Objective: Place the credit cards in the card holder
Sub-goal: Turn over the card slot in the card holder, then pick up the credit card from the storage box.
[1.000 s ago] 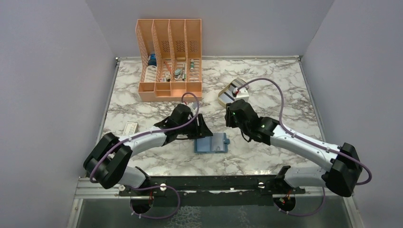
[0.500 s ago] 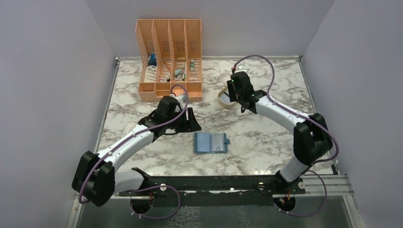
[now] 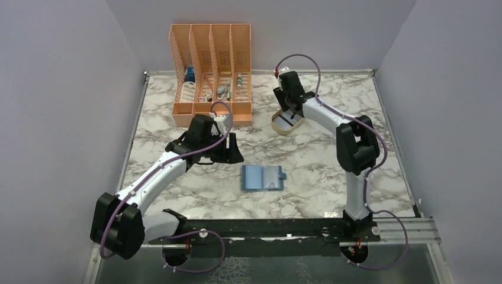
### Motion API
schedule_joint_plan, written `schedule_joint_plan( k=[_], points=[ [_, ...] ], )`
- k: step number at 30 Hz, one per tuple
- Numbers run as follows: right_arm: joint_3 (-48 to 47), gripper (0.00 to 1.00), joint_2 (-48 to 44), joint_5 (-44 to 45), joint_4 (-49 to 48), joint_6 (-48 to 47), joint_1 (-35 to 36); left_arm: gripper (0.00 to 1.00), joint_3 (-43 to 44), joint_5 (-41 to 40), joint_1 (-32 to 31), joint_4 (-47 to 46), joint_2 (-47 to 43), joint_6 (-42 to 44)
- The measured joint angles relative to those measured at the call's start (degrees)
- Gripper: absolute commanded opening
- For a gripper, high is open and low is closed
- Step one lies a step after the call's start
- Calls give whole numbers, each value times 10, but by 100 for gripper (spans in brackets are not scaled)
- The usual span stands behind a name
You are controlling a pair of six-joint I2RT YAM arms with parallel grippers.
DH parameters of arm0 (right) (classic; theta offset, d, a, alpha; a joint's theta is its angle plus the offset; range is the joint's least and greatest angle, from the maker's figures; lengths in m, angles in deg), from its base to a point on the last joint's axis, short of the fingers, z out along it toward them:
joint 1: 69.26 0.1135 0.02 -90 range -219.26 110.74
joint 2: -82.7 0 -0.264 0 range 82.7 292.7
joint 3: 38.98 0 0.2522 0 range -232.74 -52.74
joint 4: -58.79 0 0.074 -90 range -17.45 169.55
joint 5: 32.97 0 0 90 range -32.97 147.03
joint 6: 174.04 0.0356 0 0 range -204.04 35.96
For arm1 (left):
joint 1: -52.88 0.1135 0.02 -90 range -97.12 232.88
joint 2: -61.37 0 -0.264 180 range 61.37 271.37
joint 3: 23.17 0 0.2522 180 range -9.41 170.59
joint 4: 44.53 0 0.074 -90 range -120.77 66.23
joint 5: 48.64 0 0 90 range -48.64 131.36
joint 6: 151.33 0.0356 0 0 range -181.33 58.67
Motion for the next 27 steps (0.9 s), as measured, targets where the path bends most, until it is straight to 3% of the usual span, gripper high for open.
schedule_joint_plan(
  k=[9,19,27],
  points=[
    [-49,59,59,11,42,-48,-7,62,0,28,14,2,0,13],
    [-46,47,62,16,48,-67,-15,62,0,39,19,3,0,16],
    [-45,47,62,17,49,-68,-18,62,0,40,22,3,0,16]
  ],
)
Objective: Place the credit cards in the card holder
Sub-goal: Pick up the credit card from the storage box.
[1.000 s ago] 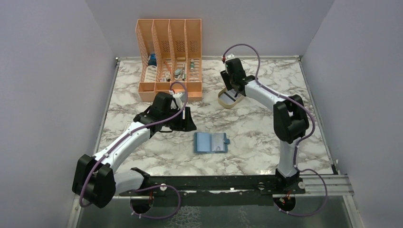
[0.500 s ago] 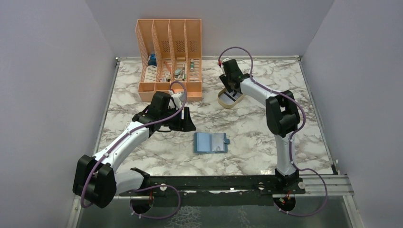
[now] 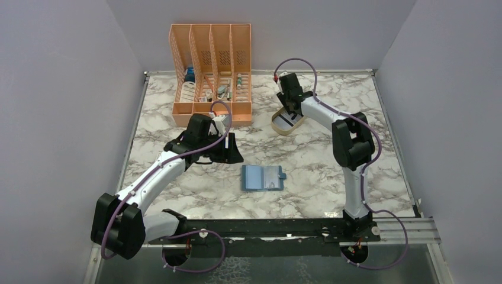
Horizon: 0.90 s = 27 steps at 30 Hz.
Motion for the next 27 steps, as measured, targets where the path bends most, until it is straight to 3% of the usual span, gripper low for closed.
schedule_joint_plan(
  k=[5,27],
  points=[
    [4,37,0,-1,-2,2,0,62,0,0,0,0,0,0],
    [29,13,-16,-3,-24,-4,-4,62,0,2,0,2,-3,0]
  ],
)
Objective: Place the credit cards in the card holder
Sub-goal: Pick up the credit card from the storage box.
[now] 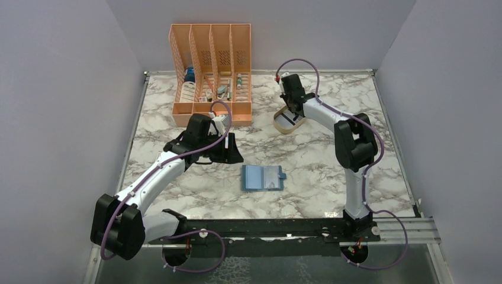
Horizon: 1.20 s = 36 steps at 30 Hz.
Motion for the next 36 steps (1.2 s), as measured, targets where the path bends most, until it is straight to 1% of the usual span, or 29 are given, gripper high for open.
schedule_joint_plan(
  k=[5,12,21,25,28,29,32,34,36],
  points=[
    [4,11,-13,-2,2,0,-1,62,0,0,0,0,0,0],
    [12,1,-46,-24,4,12,-2,62,0,2,0,0,0,0],
    [28,1,-96,-73,23,39,-4,61,0,10,0,0,0,0],
    [54,1,-131,-105,44,68,-4,57,0,13,3,-1,0,-2],
    [69,1,-162,-119,69,111,-4,49,-3,15,3,-2,4,-5],
    [77,1,-175,-123,74,127,-4,42,-5,17,3,-4,6,-7],
    [112,1,-227,-143,92,170,-4,17,-15,23,3,-11,12,-19],
    [139,1,-263,-164,97,198,-4,7,-26,28,3,-19,15,-31],
    [170,1,-299,-192,98,221,-4,0,-38,33,3,-27,17,-42]
  ],
)
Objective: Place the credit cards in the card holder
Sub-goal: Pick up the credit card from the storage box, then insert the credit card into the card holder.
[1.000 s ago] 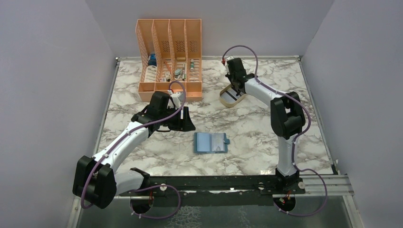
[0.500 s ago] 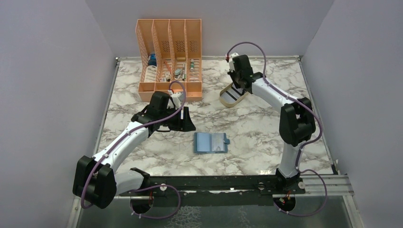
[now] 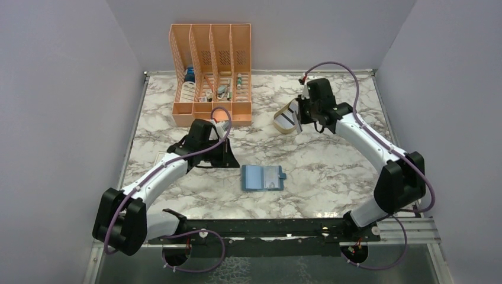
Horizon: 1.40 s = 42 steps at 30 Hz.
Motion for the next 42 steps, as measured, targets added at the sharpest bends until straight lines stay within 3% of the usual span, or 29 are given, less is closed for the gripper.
schedule_joint_plan(
  k=[15,27,42],
  points=[
    [204,1,-198,-215,-30,148,3,0,-73,23,0,-138,50,-117],
    [307,1,-224,-303,-122,236,51,0,-149,23,-10,-233,99,-172],
    [355,1,-187,-316,-207,325,106,0,-168,23,-32,-281,110,-203]
  ],
)
